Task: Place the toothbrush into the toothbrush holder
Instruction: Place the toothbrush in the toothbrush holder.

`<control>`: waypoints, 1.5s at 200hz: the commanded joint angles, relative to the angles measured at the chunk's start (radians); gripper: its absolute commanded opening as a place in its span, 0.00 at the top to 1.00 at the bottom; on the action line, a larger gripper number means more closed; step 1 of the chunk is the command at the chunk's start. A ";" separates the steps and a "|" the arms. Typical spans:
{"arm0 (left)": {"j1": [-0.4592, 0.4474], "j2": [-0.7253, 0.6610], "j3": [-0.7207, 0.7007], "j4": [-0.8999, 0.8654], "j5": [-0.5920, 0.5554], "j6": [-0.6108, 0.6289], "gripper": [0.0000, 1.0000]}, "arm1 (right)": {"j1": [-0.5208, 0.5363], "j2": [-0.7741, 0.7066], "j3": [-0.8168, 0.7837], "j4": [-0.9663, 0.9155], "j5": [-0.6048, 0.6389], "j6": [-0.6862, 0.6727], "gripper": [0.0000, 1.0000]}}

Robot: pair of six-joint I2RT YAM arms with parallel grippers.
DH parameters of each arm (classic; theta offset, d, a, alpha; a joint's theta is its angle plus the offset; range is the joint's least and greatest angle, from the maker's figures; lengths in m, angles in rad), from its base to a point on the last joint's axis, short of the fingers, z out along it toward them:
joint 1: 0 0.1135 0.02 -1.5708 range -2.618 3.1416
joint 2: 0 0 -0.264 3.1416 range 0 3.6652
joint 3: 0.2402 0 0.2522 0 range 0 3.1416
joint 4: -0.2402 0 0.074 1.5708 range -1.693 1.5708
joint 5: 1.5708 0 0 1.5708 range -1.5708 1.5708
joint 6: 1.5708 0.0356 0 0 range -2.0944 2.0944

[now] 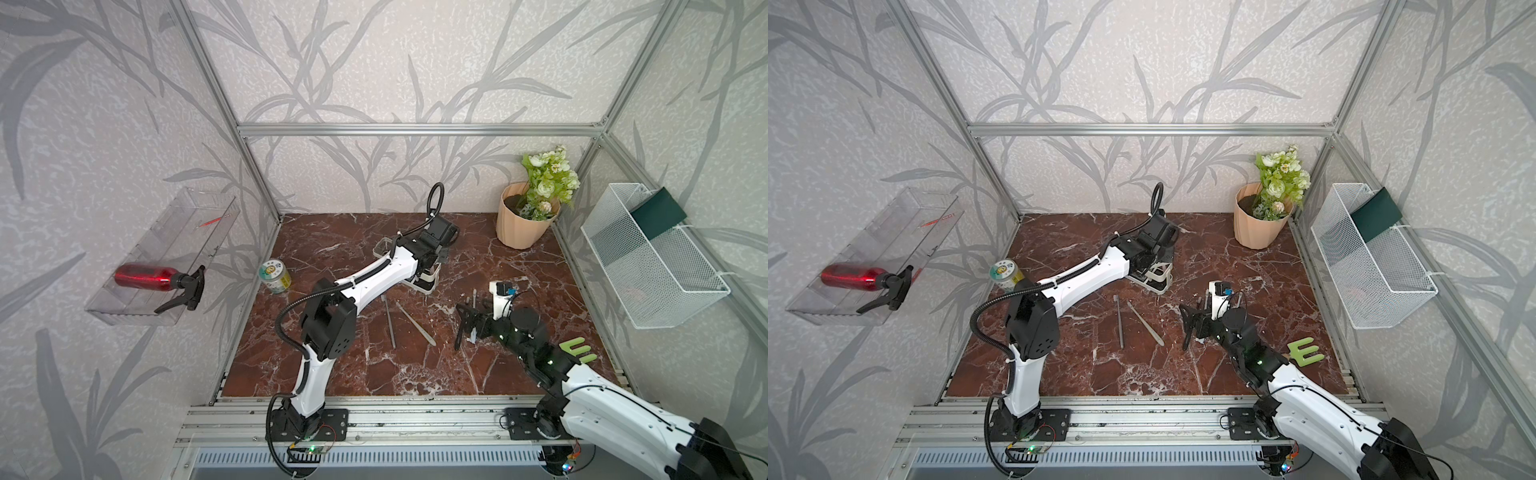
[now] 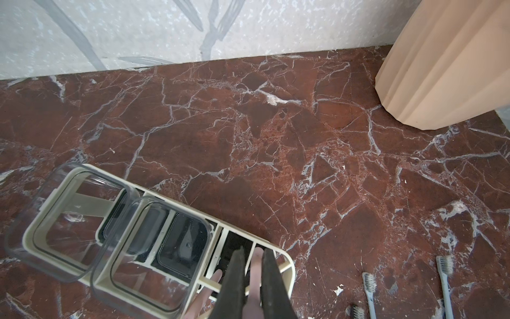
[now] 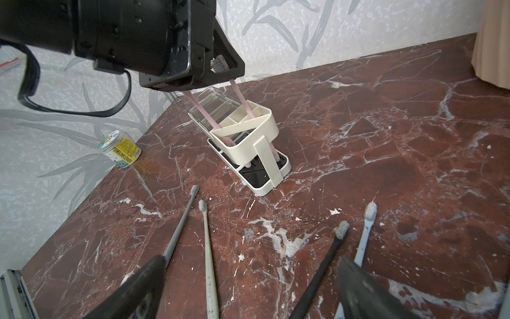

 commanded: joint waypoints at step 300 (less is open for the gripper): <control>0.102 -0.492 -0.318 -0.204 -0.010 -0.241 0.29 | -0.003 0.027 0.026 0.023 -0.037 0.010 0.04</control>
